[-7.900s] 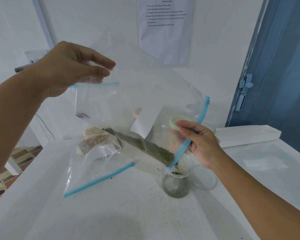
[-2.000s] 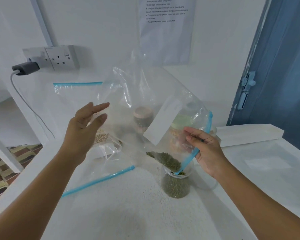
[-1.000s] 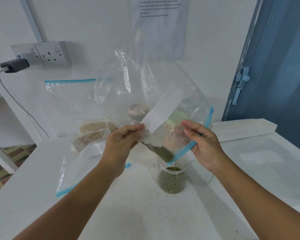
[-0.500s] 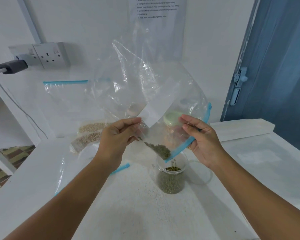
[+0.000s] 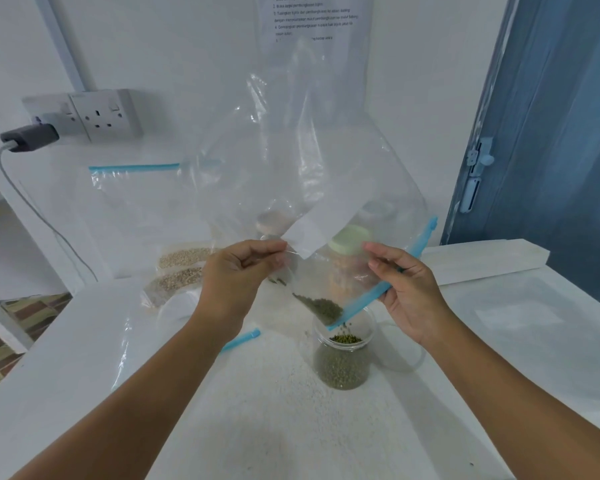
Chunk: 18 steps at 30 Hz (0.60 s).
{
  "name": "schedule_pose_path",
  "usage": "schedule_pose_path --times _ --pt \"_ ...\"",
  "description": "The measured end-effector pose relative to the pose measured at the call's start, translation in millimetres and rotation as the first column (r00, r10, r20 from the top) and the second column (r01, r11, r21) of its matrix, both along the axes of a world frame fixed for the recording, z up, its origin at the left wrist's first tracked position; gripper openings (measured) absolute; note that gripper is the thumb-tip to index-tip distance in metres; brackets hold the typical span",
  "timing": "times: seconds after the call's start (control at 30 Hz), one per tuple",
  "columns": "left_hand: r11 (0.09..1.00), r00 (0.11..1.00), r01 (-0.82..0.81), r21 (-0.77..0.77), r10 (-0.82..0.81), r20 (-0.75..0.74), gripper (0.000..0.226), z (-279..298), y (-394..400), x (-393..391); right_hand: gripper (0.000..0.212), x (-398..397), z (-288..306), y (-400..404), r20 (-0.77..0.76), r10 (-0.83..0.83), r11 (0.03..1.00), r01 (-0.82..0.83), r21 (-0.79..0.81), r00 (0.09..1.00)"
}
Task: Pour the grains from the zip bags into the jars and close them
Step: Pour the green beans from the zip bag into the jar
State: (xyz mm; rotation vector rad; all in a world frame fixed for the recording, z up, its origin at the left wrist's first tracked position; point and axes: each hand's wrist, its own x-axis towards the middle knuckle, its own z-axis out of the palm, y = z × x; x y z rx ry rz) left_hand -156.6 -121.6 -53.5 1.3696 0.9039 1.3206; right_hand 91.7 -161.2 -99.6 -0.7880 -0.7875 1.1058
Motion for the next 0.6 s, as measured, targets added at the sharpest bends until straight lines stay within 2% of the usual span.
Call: schedule_pose_path --times 0.17,0.4,0.6 --pt "1.000 1.000 -0.001 0.028 0.002 -0.016 0.024 0.7 1.1 -1.4 0.027 3.0 -5.0 2.4 -0.009 -0.018 1.000 0.017 -0.020 1.000" --pt "0.995 0.990 0.074 0.066 -0.065 -0.126 0.027 0.4 5.6 -2.5 0.027 8.2 -6.5 3.8 -0.040 -0.020 1.000 0.020 -0.007 0.999" --pt "0.997 0.996 0.027 0.075 -0.021 -0.081 0.023 -0.9 6.2 2.0 0.026 3.9 -7.7 3.4 -0.044 -0.017 1.000 0.017 -0.004 0.999"
